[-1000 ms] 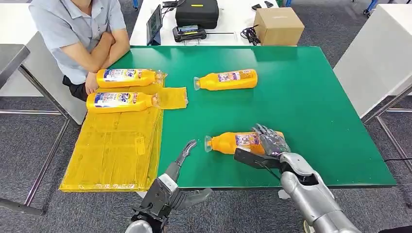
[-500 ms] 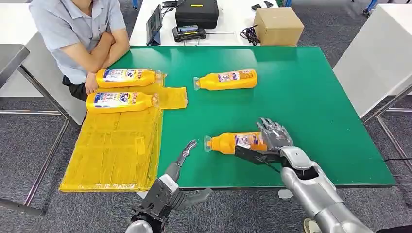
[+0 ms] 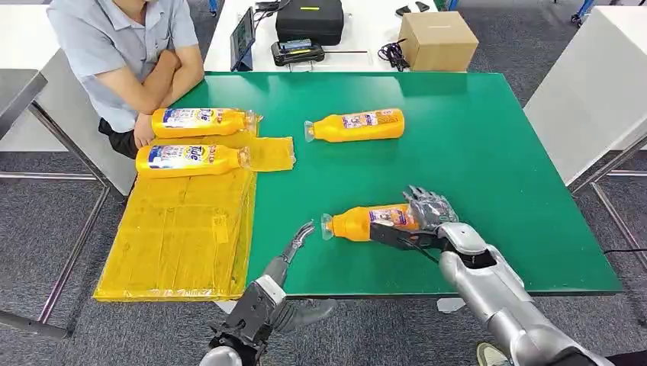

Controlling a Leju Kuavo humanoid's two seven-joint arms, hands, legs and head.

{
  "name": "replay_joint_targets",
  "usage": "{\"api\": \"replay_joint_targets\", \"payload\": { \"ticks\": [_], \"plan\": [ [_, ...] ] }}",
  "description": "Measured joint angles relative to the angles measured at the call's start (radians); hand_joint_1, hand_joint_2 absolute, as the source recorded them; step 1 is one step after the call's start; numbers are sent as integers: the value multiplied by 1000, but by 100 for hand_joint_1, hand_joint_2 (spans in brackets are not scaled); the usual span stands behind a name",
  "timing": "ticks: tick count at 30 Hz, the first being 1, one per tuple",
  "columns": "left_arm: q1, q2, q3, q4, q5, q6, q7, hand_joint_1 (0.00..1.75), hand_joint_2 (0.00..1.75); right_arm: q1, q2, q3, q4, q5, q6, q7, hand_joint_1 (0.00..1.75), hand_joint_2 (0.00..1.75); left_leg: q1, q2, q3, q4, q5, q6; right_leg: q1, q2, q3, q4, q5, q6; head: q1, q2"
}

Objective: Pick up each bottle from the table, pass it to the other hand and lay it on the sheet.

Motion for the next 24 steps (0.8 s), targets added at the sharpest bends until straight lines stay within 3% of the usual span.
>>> {"api": "replay_joint_targets", "payload": {
  "ticks": [1,2,4,24],
  "plan": [
    [-1,0,0,3,-1,-6,2,0,175,-3,0,1,6,-9,6,-7,0,175,0,0,0,0,0,0,0,0,0,0,0,0,0,0],
    [-3,1,-2,6,-1,-11,2,0,175,-6,0,1,13,-21,15,-18,113,175,0,0,1,0,0,0,0,0,0,0,0,0,0,0],
    [-5,4,-9,11,-1,-16,3,0,175,-10,-5,1,27,-52,40,-40,175,175,0,1,1,0,0,0,0,0,0,0,0,0,0,0],
    [-34,11,-23,38,15,29,-27,0,175,-20,-52,10,63,-156,38,-116,175,175,0,0,3,0,0,0,0,0,3,0,0,0,0,0]
  ]
}}
